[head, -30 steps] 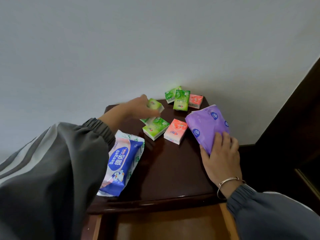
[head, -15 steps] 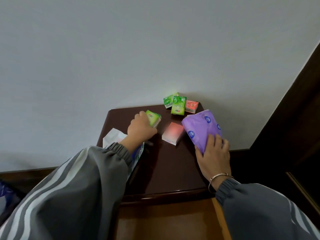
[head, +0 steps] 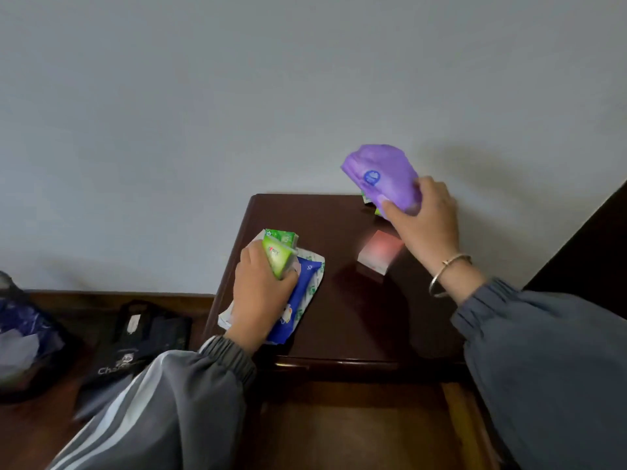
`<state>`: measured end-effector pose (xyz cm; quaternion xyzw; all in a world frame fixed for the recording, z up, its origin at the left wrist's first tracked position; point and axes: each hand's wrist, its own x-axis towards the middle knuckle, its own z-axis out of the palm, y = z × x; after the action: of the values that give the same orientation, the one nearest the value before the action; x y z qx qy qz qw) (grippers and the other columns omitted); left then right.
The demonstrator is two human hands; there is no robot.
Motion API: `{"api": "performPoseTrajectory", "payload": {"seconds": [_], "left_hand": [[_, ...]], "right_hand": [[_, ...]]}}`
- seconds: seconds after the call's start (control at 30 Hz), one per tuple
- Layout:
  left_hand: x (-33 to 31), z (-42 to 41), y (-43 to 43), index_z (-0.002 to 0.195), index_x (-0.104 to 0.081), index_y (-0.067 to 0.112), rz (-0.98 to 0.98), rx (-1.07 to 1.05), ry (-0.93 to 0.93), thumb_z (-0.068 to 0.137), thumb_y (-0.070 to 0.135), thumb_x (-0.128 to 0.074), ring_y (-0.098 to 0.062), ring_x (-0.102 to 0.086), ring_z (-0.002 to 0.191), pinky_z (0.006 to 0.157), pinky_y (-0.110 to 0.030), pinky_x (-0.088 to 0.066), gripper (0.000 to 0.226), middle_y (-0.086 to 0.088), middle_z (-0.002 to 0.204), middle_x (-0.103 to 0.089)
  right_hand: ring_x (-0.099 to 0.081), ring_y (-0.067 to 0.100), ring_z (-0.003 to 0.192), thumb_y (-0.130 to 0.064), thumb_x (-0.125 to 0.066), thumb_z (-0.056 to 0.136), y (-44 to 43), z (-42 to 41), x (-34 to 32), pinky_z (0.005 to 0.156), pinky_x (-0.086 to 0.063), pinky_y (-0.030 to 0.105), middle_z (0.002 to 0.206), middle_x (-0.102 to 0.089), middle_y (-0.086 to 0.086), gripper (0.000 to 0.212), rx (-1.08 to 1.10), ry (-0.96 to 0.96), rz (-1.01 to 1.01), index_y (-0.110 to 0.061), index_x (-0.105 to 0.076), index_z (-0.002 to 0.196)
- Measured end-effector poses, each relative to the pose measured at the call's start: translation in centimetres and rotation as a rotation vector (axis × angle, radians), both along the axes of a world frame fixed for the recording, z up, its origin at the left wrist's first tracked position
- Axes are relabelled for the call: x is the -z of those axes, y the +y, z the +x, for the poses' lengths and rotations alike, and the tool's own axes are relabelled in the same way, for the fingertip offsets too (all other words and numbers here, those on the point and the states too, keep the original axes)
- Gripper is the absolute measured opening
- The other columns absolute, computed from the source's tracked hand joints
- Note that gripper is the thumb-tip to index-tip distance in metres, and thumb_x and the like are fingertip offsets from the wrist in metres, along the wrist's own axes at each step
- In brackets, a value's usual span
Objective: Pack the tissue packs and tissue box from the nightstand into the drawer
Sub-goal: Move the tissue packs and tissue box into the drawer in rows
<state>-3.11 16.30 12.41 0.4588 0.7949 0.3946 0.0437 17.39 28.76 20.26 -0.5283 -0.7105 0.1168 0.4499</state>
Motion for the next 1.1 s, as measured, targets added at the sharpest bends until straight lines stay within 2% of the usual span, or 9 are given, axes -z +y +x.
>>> {"api": "performPoseTrajectory", "payload": {"seconds": [0.2, 0.27, 0.33, 0.43, 0.53, 0.7, 0.9, 1.0, 1.1], "left_hand": [[0.9, 0.2, 0.0, 0.114, -0.046, 0.015, 0.113, -0.064, -0.073, 0.075, 0.039, -0.069, -0.021, -0.053, 0.092, 0.072, -0.031, -0.039, 0.051, 0.001, 0.102, -0.049], [1.2, 0.0, 0.1, 0.114, -0.046, 0.016, 0.119, -0.066, -0.065, 0.075, 0.04, -0.068, -0.02, -0.053, 0.092, 0.071, -0.03, -0.039, 0.051, 0.001, 0.103, -0.049], [1.4, 0.1, 0.2, 0.118, -0.045, 0.018, 0.124, -0.078, -0.066, 0.076, 0.041, -0.068, -0.017, -0.052, 0.093, 0.071, -0.029, -0.039, 0.053, 0.002, 0.105, -0.05], [1.6, 0.2, 0.1, 0.123, -0.044, 0.018, 0.127, -0.085, -0.053, 0.076, 0.042, -0.069, -0.016, -0.052, 0.097, 0.072, -0.027, -0.038, 0.059, 0.001, 0.11, -0.051], [1.6, 0.2, 0.0, 0.124, -0.043, 0.017, 0.134, -0.082, -0.048, 0.077, 0.039, -0.07, -0.016, -0.052, 0.097, 0.072, -0.027, -0.038, 0.059, 0.0, 0.111, -0.052], [1.7, 0.3, 0.0, 0.124, -0.042, 0.02, 0.148, -0.096, -0.046, 0.076, 0.04, -0.069, -0.006, -0.044, 0.09, 0.07, -0.027, -0.037, 0.059, 0.005, 0.107, -0.049], [1.6, 0.3, 0.1, 0.123, -0.043, 0.019, 0.14, -0.101, -0.034, 0.076, 0.041, -0.068, -0.005, -0.044, 0.089, 0.07, -0.025, -0.037, 0.057, 0.012, 0.103, -0.043], [1.6, 0.3, 0.1, 0.122, -0.044, 0.017, 0.145, -0.105, -0.042, 0.077, 0.038, -0.07, -0.006, -0.045, 0.09, 0.072, -0.027, -0.038, 0.057, 0.008, 0.105, -0.047], [1.5, 0.3, 0.1, 0.121, -0.044, 0.017, 0.141, -0.1, -0.057, 0.077, 0.037, -0.07, -0.009, -0.047, 0.092, 0.073, -0.028, -0.039, 0.056, 0.004, 0.108, -0.05]], "right_hand": [[-0.037, 0.033, 0.131, -0.056, -0.065, 0.076, 5.3, -8.0, 2.2, 0.107, -0.033, 0.042, 0.141, -0.039, 0.013, 0.082, -0.19, -0.543, -0.422, -0.014, -0.035, 0.14], [-0.036, 0.031, 0.133, -0.052, -0.065, 0.078, 5.4, -7.8, 3.9, 0.108, -0.033, 0.041, 0.142, -0.041, 0.01, 0.077, -0.23, -0.514, -0.413, -0.015, -0.037, 0.14], [-0.049, 0.03, 0.12, -0.037, -0.064, 0.083, 5.3, -5.9, 4.5, 0.1, -0.039, 0.037, 0.126, -0.056, 0.011, 0.051, -0.227, -0.353, -0.187, -0.011, -0.054, 0.125], [-0.055, 0.036, 0.103, -0.02, -0.059, 0.083, 7.0, -1.2, 4.1, 0.085, -0.044, 0.041, 0.107, -0.063, 0.014, 0.023, 0.083, -0.185, 0.006, -0.011, -0.062, 0.104], [-0.048, 0.04, 0.113, -0.018, -0.059, 0.082, 10.4, 3.2, 4.1, 0.093, -0.043, 0.047, 0.121, -0.055, 0.019, 0.035, 0.275, -0.209, -0.166, -0.008, -0.055, 0.115], [-0.044, 0.039, 0.124, -0.02, -0.073, 0.077, 14.4, 3.5, 5.2, 0.101, -0.038, 0.042, 0.135, -0.047, 0.021, 0.071, 0.079, -0.363, -0.446, -0.006, -0.039, 0.136], [-0.062, 0.04, 0.087, -0.034, -0.075, 0.07, 14.8, 3.1, 5.3, 0.067, -0.045, 0.035, 0.095, -0.067, 0.02, 0.038, 0.091, -0.472, -0.423, -0.006, -0.064, 0.093], [-0.064, 0.04, 0.087, -0.036, -0.078, 0.065, 13.7, 4.3, 5.1, 0.064, -0.043, 0.033, 0.096, -0.066, 0.023, 0.05, 0.152, -0.494, -0.494, 0.001, -0.064, 0.095], [-0.064, 0.038, 0.082, -0.028, -0.077, 0.063, 11.4, 6.3, 4.9, 0.062, -0.043, 0.031, 0.09, -0.067, 0.023, 0.041, 0.128, -0.515, -0.558, 0.002, -0.067, 0.091]]}}
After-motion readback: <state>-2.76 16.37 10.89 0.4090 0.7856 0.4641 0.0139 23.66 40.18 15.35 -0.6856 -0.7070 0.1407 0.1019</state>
